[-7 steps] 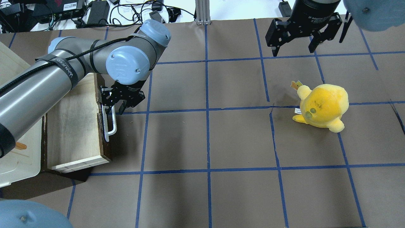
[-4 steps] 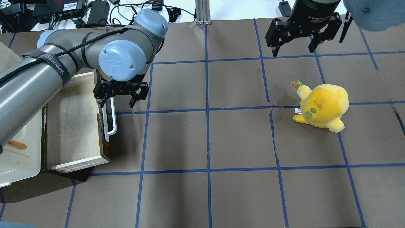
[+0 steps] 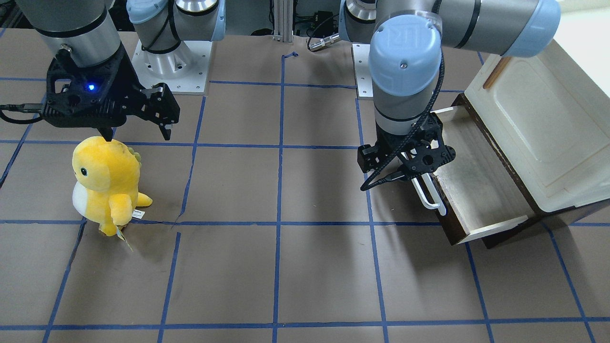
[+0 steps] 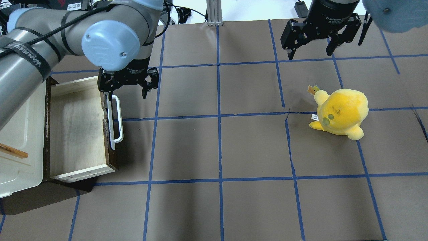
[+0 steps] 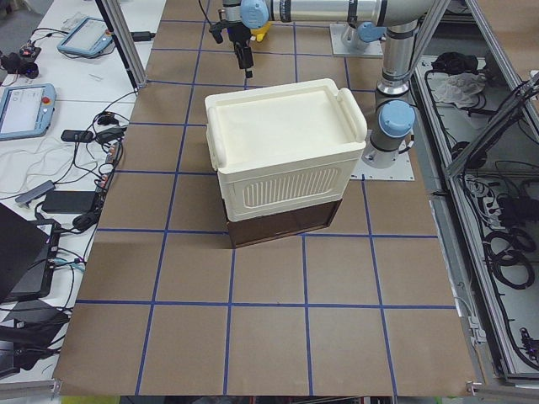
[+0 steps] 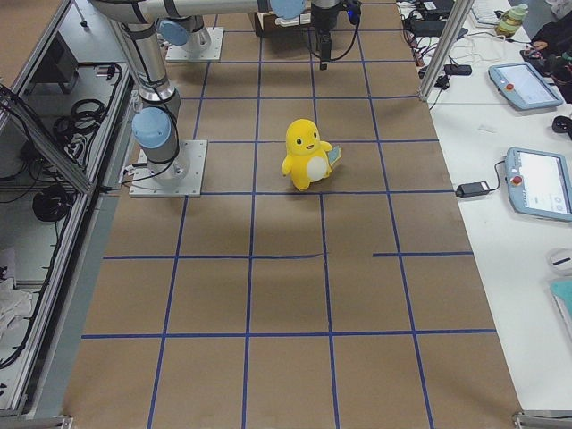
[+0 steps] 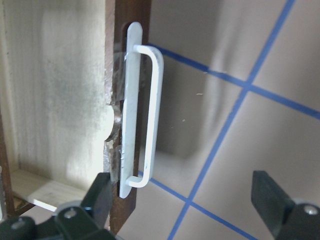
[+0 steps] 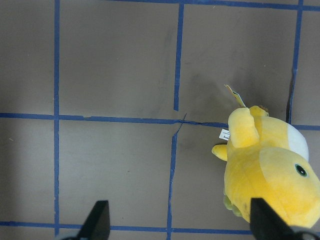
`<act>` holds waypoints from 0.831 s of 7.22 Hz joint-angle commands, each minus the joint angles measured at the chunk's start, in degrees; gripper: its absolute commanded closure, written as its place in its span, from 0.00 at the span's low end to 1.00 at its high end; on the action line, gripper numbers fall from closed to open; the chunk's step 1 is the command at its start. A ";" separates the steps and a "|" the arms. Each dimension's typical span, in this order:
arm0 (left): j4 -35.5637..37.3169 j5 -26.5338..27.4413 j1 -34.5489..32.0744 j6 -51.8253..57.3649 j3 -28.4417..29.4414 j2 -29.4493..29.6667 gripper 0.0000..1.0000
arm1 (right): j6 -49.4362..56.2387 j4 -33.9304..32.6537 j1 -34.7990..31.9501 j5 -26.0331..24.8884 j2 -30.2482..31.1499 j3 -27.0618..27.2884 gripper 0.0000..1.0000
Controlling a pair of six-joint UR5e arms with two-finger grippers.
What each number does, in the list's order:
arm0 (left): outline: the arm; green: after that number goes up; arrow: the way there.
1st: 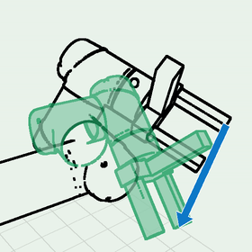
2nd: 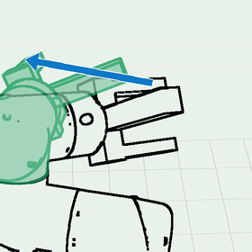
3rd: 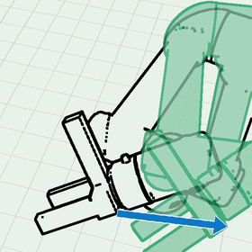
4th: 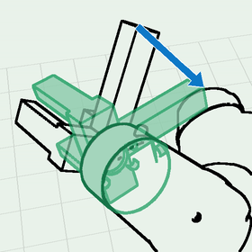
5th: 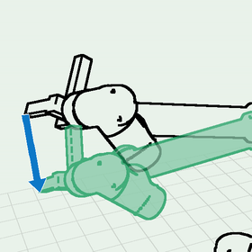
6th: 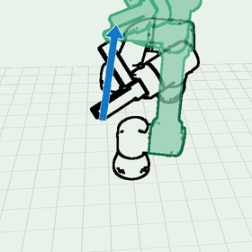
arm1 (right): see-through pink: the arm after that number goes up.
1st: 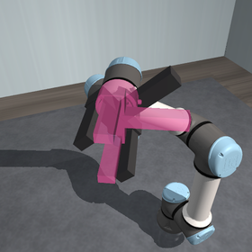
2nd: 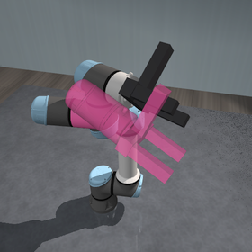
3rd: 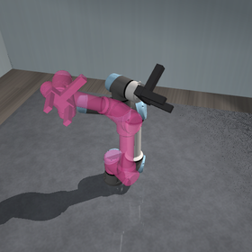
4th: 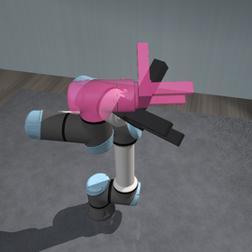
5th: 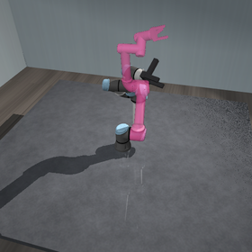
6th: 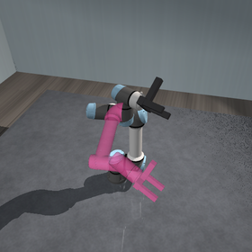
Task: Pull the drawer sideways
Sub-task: 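Open the left gripper and lift it off the handle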
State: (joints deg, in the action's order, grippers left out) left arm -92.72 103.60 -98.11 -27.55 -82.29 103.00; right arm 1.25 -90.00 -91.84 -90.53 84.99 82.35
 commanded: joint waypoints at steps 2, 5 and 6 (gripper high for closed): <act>4.29 -7.94 4.32 16.61 1.07 -4.28 0.00 | -0.02 0.00 0.00 0.01 0.00 0.00 0.00; 3.86 -13.77 8.01 18.67 -0.49 -7.89 0.00 | -0.02 0.00 0.00 0.01 0.00 0.00 0.00; 4.21 -14.30 8.11 18.85 -1.72 -8.68 0.00 | -0.02 0.00 0.00 0.01 0.00 0.00 0.00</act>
State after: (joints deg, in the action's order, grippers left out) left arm -88.74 90.25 -90.60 -9.35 -82.59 95.59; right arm 1.23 -90.00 -91.84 -90.55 84.99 82.35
